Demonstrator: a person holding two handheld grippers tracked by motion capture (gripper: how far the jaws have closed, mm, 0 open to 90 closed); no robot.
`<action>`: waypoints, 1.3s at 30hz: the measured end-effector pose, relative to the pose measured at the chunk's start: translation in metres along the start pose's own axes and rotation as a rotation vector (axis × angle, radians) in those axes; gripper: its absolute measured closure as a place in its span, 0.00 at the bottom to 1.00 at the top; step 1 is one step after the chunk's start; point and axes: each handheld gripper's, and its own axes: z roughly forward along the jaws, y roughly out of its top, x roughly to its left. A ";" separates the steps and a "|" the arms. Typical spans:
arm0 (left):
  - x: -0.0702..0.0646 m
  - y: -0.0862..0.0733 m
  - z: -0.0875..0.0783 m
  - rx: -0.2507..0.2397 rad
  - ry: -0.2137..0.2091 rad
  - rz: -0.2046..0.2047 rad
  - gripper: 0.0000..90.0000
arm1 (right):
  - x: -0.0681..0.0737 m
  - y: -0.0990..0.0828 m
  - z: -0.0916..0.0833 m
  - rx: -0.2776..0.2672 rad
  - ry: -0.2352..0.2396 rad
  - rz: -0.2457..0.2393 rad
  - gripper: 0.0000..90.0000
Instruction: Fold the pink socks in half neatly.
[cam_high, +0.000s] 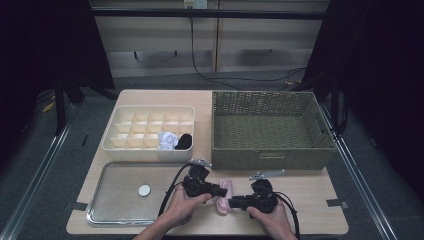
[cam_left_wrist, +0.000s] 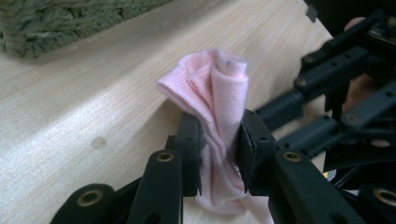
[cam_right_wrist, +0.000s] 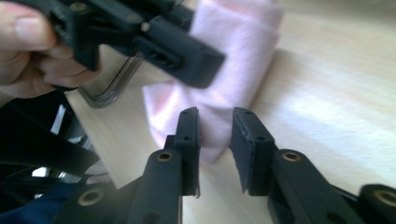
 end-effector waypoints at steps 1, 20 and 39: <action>0.000 0.000 0.000 0.000 0.000 0.000 0.81 | 0.000 0.000 0.000 0.000 0.000 0.000 0.78; -0.005 0.001 -0.014 -0.016 -0.016 0.025 0.81 | -0.012 0.008 -0.033 -0.083 -0.061 0.021 0.57; -0.007 0.002 -0.034 -0.040 0.015 0.051 0.81 | -0.034 0.010 -0.058 -0.155 -0.160 0.041 0.44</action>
